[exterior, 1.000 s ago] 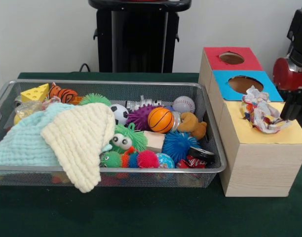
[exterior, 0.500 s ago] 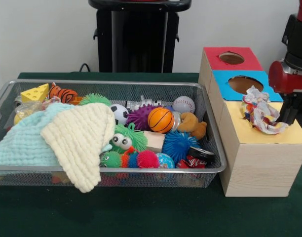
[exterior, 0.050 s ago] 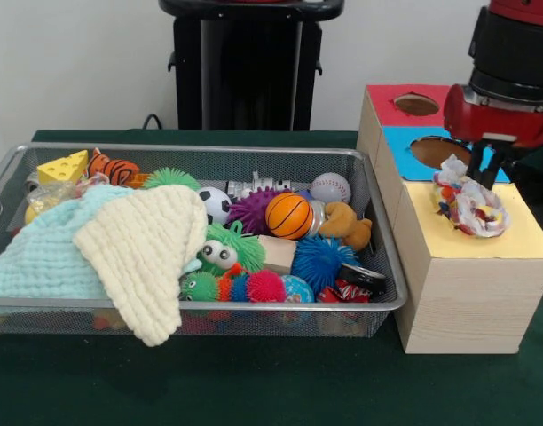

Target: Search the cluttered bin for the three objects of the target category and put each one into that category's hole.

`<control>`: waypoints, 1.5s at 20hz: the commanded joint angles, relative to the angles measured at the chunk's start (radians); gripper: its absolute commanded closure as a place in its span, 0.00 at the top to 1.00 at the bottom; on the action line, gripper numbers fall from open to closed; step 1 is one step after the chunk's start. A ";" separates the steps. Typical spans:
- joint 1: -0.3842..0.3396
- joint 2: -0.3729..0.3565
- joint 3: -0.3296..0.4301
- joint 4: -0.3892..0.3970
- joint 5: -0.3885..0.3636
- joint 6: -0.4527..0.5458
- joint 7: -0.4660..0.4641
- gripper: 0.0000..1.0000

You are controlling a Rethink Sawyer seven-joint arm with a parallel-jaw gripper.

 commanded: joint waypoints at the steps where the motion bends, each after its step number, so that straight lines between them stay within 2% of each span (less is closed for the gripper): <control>1: -0.042 -0.043 0.080 0.182 0.000 -0.022 0.169 0.00; 4: -0.050 -0.012 0.103 0.190 -0.002 -0.063 0.167 0.00; 8: -0.039 0.058 0.113 0.138 0.001 -0.116 0.194 0.00; 15: -0.003 0.086 0.073 0.047 0.013 -0.010 0.222 0.00; 28: 0.001 0.084 0.042 -0.075 0.018 0.192 0.241 0.00; 30: -0.003 0.090 0.045 -0.085 0.017 0.194 0.237 0.00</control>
